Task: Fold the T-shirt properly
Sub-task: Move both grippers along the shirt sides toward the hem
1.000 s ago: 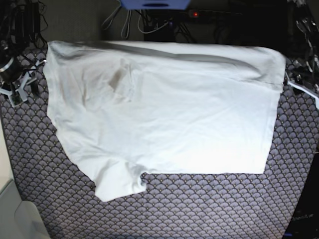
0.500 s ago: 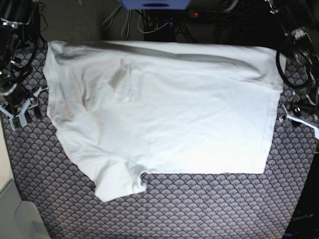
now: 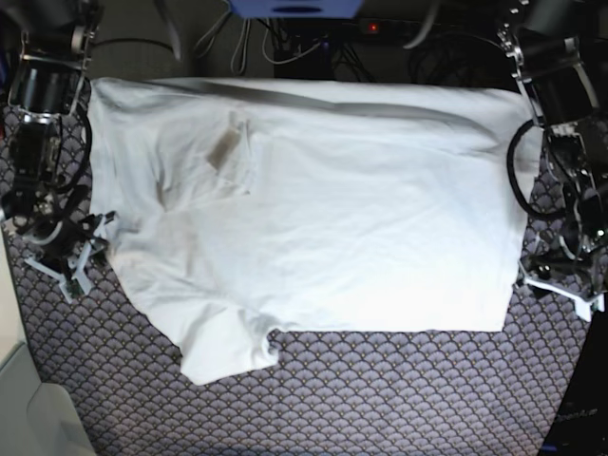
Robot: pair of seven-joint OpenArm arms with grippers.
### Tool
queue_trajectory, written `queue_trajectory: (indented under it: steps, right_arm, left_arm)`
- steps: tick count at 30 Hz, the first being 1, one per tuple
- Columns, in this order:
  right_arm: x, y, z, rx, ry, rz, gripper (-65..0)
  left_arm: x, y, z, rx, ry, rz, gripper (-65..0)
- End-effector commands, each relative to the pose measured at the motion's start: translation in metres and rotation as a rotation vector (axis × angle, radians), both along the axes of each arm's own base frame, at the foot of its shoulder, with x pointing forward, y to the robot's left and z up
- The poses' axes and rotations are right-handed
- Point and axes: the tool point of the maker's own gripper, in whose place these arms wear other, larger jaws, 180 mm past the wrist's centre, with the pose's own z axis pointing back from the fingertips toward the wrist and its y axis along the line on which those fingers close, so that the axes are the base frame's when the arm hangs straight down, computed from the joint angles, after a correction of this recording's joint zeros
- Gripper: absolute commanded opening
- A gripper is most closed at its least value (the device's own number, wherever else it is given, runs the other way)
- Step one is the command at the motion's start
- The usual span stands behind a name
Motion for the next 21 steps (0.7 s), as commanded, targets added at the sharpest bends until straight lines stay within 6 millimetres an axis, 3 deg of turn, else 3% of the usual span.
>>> queue_trajectory:
  steps: [1, 8, 21]
  right_arm:
    - [0.017, -0.012, 0.025, -0.013, -0.071, -0.015, -38.0]
    - [0.048, -0.005, 0.034, 0.055, -0.093, -0.036, -24.5]
    - [0.083, 0.033, 0.020, 0.223, -0.084, -0.030, -23.8]
  left_arm:
    - [0.017, 0.005, 0.022, 0.056, -0.057, -0.007, -32.2]
    - [0.045, -0.007, 0.011, 0.296, -0.007, -0.097, -32.0]
    - [0.074, 0.021, -0.031, 0.265, 0.023, -0.013, -32.0]
